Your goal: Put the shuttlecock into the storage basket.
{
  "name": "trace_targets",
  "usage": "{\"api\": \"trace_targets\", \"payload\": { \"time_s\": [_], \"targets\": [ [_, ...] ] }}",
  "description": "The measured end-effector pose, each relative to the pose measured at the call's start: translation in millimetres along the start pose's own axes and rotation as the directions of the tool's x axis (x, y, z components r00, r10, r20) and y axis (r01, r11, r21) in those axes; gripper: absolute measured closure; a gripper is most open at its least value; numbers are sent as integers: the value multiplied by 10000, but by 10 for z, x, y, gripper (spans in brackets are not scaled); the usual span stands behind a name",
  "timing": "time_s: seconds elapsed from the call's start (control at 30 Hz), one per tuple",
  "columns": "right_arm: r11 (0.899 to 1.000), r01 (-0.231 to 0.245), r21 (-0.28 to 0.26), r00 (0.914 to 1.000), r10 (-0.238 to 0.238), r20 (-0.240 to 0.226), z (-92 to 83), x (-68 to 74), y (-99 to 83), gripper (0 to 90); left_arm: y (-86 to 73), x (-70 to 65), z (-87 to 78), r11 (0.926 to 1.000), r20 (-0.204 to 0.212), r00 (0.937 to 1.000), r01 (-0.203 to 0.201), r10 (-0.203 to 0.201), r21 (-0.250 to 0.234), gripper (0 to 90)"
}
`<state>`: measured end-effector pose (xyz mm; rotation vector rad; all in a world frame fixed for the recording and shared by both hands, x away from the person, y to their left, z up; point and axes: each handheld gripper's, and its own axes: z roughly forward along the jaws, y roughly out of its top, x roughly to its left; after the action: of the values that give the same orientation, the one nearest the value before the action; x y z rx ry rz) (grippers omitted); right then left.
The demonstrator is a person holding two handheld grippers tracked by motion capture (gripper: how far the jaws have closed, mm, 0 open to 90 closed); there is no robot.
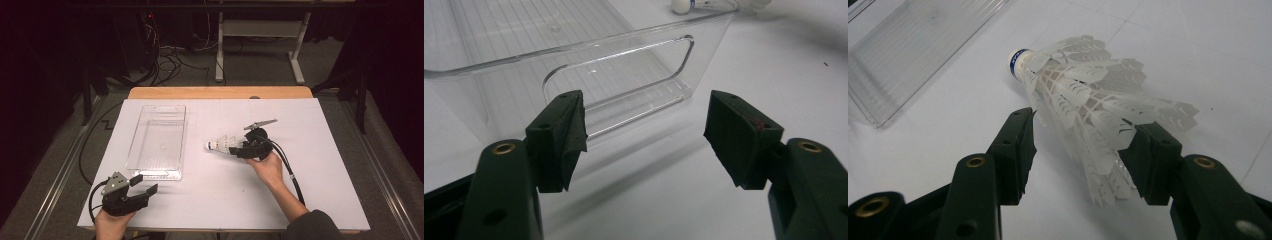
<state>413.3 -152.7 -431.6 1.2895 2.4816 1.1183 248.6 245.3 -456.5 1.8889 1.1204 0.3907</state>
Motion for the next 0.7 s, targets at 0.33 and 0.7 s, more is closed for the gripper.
{"api": "trace_targets", "payload": {
  "time_s": [0.33,0.7],
  "targets": [
    [10000,71,40,10000,-70,-57,45,43,40,501,0,-5,2,10000,-4,10000,-23,23,-30,334],
    [10000,-8,22,9998,9,-186,121,32,53,514,1,-3,-1,10000,5,10000,-24,24,-14,335]
  ]
}}
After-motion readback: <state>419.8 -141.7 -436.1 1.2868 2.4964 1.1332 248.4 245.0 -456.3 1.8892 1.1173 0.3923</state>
